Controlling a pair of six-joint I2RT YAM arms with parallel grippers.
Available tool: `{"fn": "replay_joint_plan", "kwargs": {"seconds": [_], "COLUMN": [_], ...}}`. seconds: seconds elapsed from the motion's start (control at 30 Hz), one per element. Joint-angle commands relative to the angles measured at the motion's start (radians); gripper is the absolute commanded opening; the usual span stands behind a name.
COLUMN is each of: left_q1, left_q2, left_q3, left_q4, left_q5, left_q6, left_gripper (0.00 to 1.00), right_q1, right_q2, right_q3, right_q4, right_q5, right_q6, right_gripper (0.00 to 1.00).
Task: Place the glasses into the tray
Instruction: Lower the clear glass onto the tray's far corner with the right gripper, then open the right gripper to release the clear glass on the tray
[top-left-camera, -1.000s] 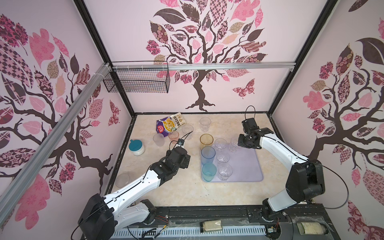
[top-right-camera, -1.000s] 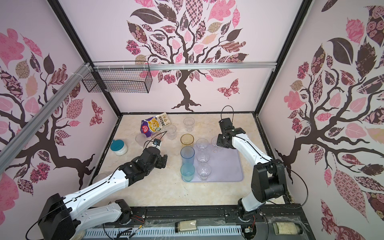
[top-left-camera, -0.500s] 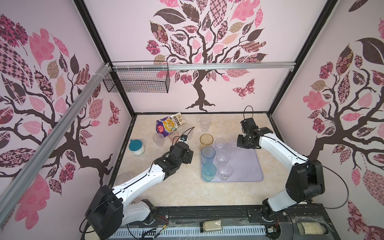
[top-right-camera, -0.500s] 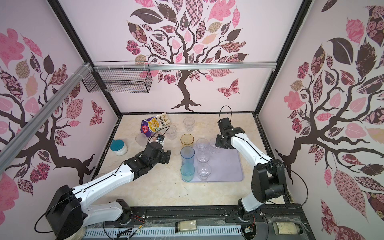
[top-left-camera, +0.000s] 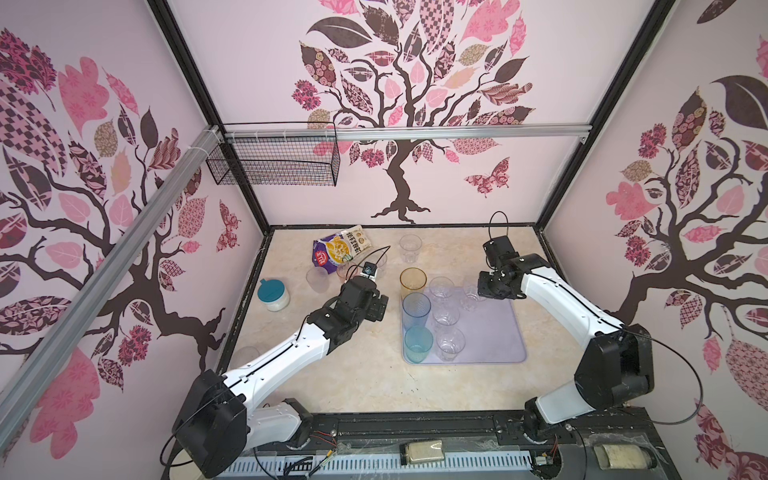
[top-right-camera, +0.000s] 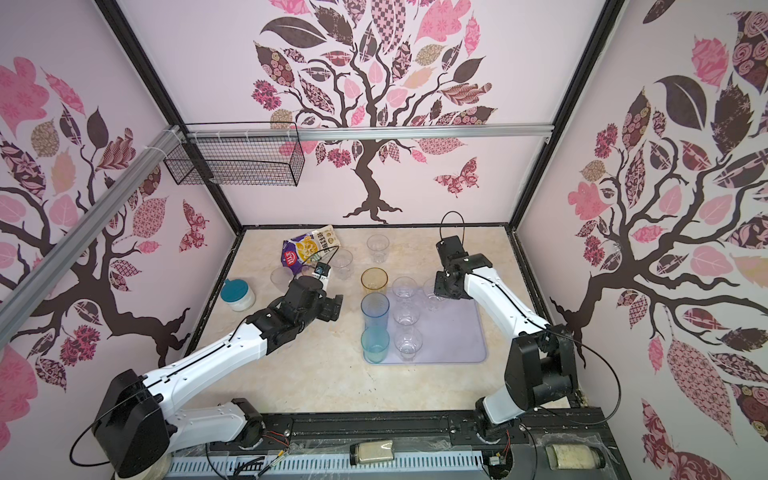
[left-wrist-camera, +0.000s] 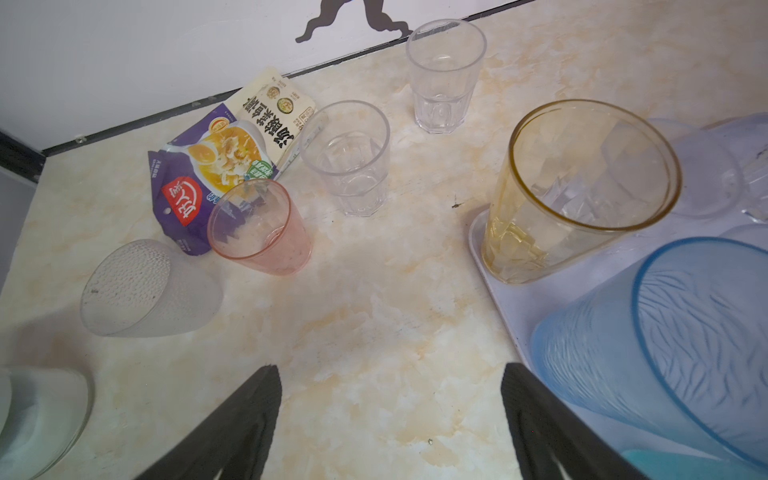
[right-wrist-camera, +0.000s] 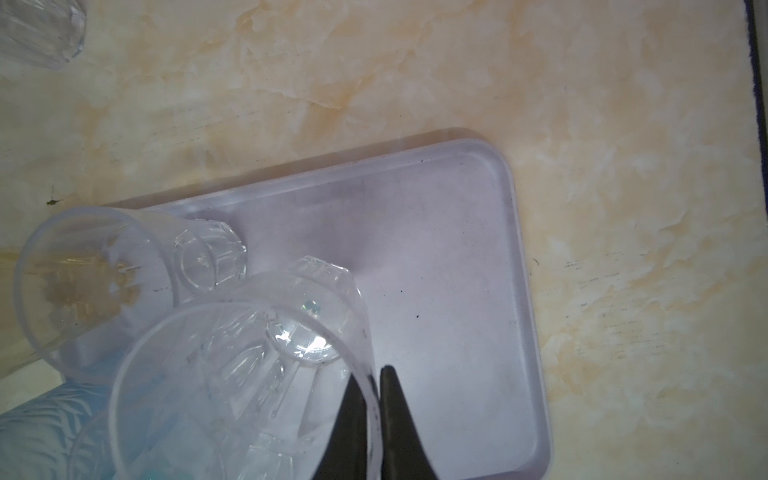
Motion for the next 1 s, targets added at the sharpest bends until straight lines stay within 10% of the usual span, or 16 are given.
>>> {"fn": "replay_joint_plan", "kwargs": {"seconds": [0.0, 0.97], "left_q1": [0.004, 0.020], "left_q2": [0.025, 0.088], "left_q3": [0.045, 0.043], "left_q4": [0.022, 0.041], "left_q5": [0.038, 0.100], "left_q6": [0.013, 0.010], "left_gripper": [0.87, 0.88], "right_q1": [0.002, -0.023], "right_q2": [0.059, 0.223], "right_q3": [0.068, 0.086], "right_q4": [-0.024, 0.028], "right_q5": [0.011, 0.067], "right_q6": [-0.007, -0.007], "right_gripper": [0.01, 0.01]}}
